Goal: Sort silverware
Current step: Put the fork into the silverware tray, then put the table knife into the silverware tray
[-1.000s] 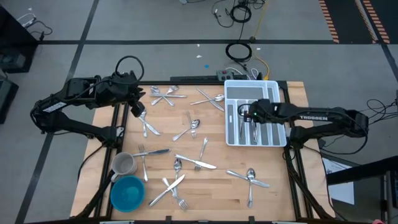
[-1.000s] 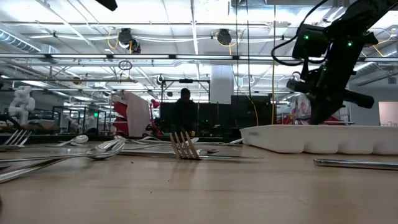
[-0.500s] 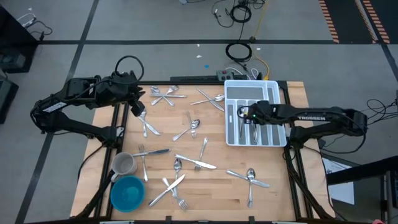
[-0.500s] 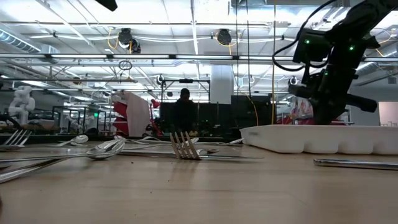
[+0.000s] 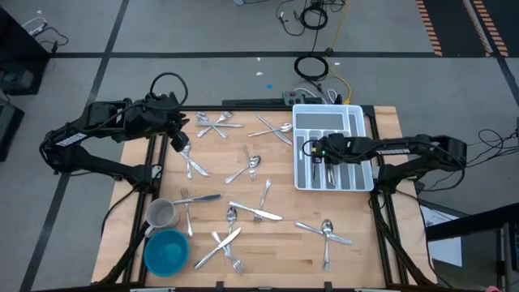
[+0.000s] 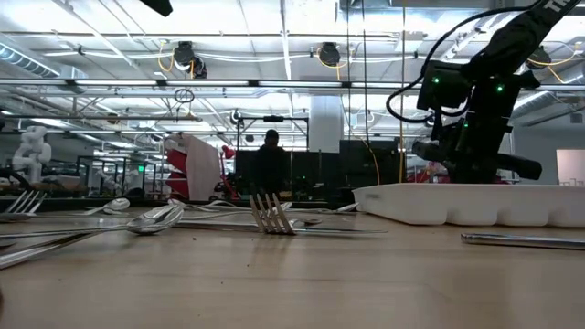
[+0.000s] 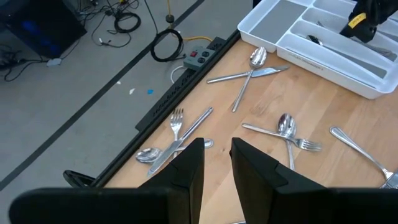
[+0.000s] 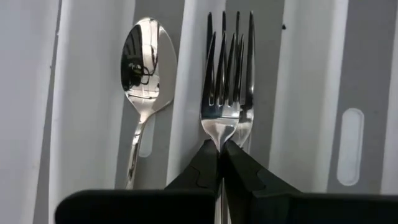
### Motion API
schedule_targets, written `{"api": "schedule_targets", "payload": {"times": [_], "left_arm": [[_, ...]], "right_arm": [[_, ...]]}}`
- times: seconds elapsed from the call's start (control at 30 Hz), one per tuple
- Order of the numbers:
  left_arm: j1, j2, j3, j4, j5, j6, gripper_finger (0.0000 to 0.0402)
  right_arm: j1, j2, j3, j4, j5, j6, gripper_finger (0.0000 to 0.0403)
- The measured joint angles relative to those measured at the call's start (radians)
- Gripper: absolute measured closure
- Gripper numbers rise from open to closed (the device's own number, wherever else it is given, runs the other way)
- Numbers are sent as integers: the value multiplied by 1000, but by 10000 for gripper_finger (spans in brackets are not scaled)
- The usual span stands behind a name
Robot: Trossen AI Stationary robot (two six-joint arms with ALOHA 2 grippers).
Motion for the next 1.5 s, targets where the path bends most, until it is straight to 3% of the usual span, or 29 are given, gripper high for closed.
{"api": "schedule_targets", "payload": {"times": [0.27, 0.67, 0.97, 1.5], "left_arm": [[0, 0, 0, 0, 0, 0, 313], [0, 0, 0, 0, 0, 0, 313], [0, 0, 0, 0, 0, 0, 313], [0, 0, 0, 0, 0, -1, 313]], "right_arm": [[0, 1, 1, -3, 0, -5, 399], [0, 1, 1, 0, 0, -3, 342], [1, -3, 1, 2, -19, -7, 328], [13, -210, 1, -19, -21, -31, 328]]}}
